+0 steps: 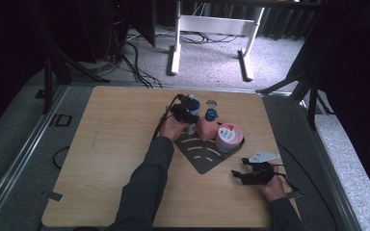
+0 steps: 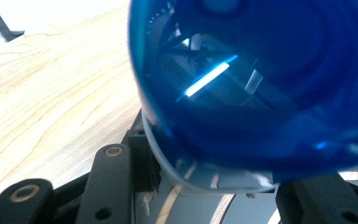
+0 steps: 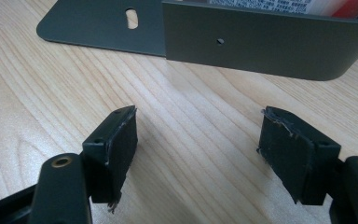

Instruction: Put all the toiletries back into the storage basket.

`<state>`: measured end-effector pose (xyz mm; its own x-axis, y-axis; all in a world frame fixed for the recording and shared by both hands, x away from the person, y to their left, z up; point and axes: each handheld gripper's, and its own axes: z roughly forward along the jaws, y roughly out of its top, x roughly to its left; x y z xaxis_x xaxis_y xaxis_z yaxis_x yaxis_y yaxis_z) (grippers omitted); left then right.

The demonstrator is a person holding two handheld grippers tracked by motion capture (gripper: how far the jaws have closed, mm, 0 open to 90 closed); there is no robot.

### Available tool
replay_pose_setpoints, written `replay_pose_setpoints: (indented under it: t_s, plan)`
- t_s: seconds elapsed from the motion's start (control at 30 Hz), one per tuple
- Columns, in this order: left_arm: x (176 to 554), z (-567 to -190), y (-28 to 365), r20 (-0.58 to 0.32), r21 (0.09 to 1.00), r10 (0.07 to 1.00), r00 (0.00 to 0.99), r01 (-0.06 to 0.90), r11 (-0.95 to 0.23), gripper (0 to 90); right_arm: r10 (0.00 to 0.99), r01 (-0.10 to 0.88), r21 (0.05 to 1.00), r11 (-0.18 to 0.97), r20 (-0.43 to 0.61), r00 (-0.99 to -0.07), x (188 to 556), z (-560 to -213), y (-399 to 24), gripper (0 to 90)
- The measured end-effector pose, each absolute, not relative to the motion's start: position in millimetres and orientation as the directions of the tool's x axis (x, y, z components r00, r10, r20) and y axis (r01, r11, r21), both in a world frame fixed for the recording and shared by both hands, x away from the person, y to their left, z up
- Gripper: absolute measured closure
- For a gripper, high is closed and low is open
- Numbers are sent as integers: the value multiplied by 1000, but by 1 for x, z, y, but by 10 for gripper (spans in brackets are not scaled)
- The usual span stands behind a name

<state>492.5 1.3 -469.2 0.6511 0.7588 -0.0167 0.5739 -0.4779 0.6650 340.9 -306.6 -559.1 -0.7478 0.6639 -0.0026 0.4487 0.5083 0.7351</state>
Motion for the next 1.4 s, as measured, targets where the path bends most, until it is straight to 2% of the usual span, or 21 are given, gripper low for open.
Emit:
replay_pose_setpoints:
  t_s: [0.5,0.77,1.4]
  plan:
    - [492,-470,1,-23,668,759,650,575,-472,534,664,448,735,508,-3,-748,341,-559,-307,275]
    - [491,-470,1,-53,670,760,648,587,-454,451,664,448,735,509,-4,-748,341,-559,-307,275]
    - [476,-450,16,-54,697,747,662,561,-447,369,668,451,734,507,-4,-745,340,-559,-307,275]
